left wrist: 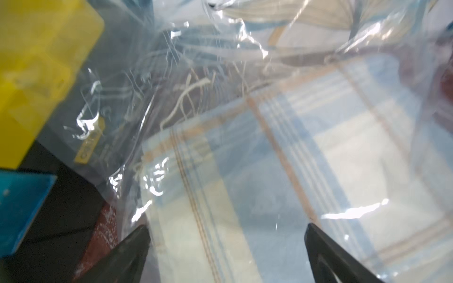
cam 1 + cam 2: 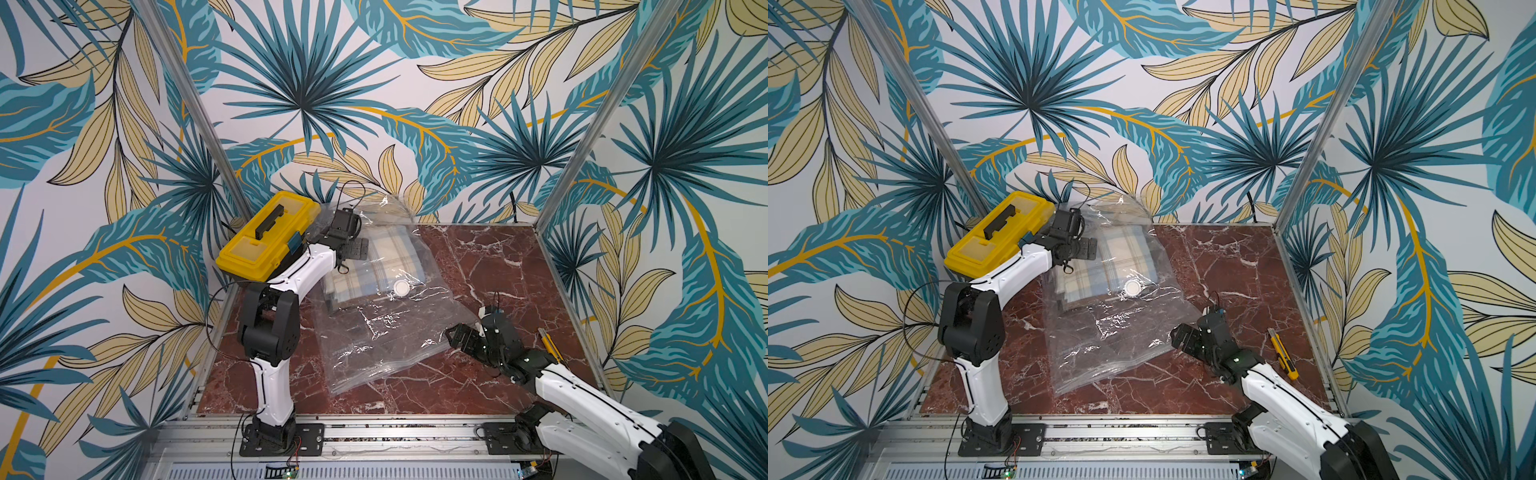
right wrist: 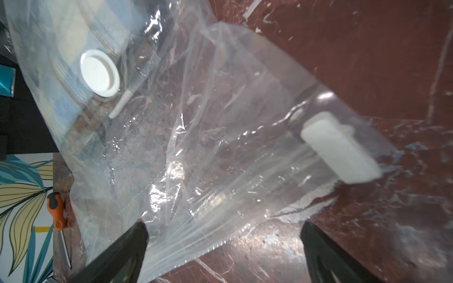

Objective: Take the blanket out of the vacuum bag
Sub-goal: Adjust the vacuum bag at the center of the board.

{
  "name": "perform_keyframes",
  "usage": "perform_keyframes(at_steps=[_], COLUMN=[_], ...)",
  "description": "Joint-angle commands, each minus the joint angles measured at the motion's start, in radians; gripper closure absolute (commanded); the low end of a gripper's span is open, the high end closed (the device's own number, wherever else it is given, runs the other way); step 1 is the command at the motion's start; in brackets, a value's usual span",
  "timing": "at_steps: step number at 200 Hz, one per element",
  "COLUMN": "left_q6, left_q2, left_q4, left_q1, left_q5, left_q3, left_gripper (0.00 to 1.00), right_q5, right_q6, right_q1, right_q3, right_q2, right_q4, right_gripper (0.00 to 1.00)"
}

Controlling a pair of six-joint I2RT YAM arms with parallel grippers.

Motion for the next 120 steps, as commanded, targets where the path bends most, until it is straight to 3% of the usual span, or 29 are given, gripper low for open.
perform_keyframes(at_steps=[1,27,59,90,120], left_q6=[-0.066,-0.139,-0.184,-0.241,-0.158], left_q2=[0.086,0.274,0.483,0.547,0.507], left_q4=[-0.003,-0.096,-0.177,-0.171,-0.292], left_q1=[0.054,0.11,0.143,0.151,0.101], left_q5=[0.053,0.144,0.395,0.578,0.57], left_q3=[0.13,0.32,0.505,0.523,0.49], left_gripper=[0.0,0.0,0.0,0.0,0.0], right_q5=[0.017,-0.011,-0.029,-0.036,-0.015], right_q6=[0.04,0.045,0.027,0.019,-0.033], right_q1=[0.048,0.08,0.109,0.111,0.111], right_q3=[-0.025,-0.007,0.039,0.052,0.095], right_q2=[0.085,0.216,0.317,0.371,0.378], right_q4=[0.167,0.294,0.341,0.386,0.347], right_gripper=[0.01,0.01,0.0,0.0,0.01])
